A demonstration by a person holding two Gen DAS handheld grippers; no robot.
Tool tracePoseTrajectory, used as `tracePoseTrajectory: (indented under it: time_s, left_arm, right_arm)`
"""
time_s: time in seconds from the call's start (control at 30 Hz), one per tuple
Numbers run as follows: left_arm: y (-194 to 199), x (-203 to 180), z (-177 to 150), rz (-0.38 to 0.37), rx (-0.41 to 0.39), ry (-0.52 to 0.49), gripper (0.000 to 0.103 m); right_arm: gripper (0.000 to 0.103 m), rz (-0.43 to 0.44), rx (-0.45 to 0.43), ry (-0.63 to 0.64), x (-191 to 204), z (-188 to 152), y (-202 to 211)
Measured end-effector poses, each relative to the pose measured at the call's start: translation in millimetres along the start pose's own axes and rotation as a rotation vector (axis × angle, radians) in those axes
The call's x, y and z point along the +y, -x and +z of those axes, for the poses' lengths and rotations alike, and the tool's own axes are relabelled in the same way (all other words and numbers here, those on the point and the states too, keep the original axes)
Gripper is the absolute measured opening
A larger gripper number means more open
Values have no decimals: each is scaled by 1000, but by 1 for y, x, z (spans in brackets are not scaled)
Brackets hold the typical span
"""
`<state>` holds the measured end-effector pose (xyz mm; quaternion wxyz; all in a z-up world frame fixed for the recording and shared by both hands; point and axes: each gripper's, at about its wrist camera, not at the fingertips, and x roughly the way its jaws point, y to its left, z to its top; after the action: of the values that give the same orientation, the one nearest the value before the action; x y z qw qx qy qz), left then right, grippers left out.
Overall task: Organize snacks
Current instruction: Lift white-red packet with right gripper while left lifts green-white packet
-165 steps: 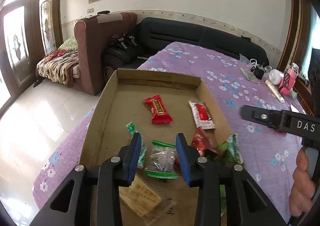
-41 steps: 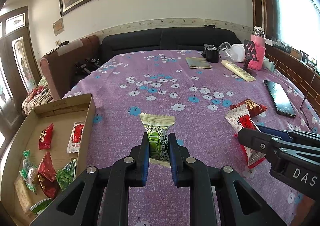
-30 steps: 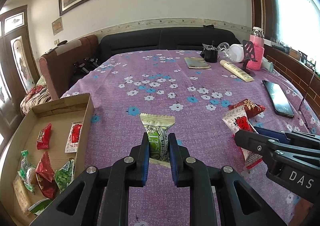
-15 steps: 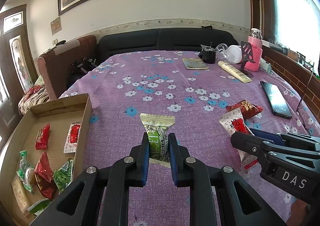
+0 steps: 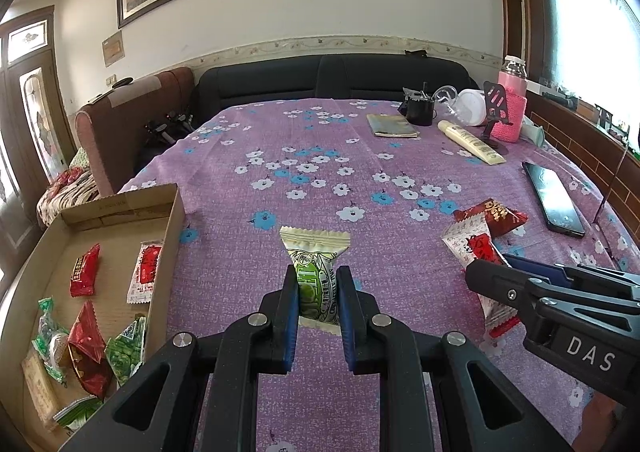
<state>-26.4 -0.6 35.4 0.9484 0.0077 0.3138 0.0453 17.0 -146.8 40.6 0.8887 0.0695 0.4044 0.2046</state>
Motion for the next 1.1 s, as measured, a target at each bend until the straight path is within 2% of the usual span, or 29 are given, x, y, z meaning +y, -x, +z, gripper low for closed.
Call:
tracePoseTrajectory:
  time_s: [0.73,1.1]
  left_arm:
    - [-3,1,1,15,8,12,18]
    - [12,5,5,19,-9,27,18]
  right_arm:
    - [26,1,-21,-24,-5,2,6]
    - [26,-10,-48,-39,-8,3,13]
